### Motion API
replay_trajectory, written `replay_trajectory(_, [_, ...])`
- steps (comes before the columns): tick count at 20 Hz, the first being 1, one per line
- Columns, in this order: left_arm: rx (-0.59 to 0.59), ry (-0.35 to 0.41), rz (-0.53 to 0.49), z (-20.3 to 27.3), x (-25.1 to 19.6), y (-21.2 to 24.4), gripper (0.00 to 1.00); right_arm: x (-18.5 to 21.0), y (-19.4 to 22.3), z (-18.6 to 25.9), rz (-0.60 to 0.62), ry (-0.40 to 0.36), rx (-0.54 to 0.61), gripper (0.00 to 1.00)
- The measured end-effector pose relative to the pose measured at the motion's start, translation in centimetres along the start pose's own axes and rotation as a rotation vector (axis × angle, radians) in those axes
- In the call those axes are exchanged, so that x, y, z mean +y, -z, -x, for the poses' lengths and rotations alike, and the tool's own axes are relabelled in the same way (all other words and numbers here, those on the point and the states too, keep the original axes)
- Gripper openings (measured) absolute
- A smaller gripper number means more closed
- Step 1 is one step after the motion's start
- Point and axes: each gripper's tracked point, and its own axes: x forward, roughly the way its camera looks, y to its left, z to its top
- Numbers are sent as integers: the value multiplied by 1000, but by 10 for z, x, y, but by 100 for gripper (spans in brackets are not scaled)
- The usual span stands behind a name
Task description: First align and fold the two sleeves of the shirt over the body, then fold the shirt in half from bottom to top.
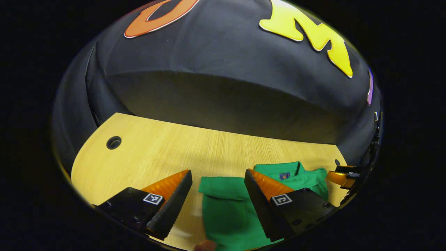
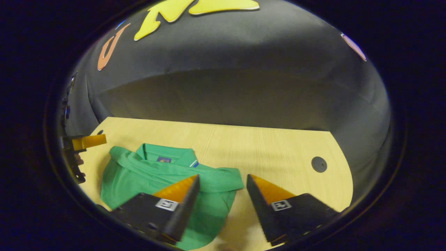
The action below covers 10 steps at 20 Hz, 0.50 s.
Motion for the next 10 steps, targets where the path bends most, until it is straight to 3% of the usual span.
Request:
replay_trajectory(1, [-14,-11,-6,7,2,-4,98,1,0,6,6,10,-11,92])
replay_trajectory(2, [-28,-13,-5,13,2,-9,98,1,-5,16,15,23,-31,97])
replay_trajectory(7, [-147,-41,20,72,2,-51,98,18,-49,85,15,43,-182,97])
replay_trajectory(10, [-239,-51,-18,123,-3,-84,98,30,-75,140,7,54,-275,97])
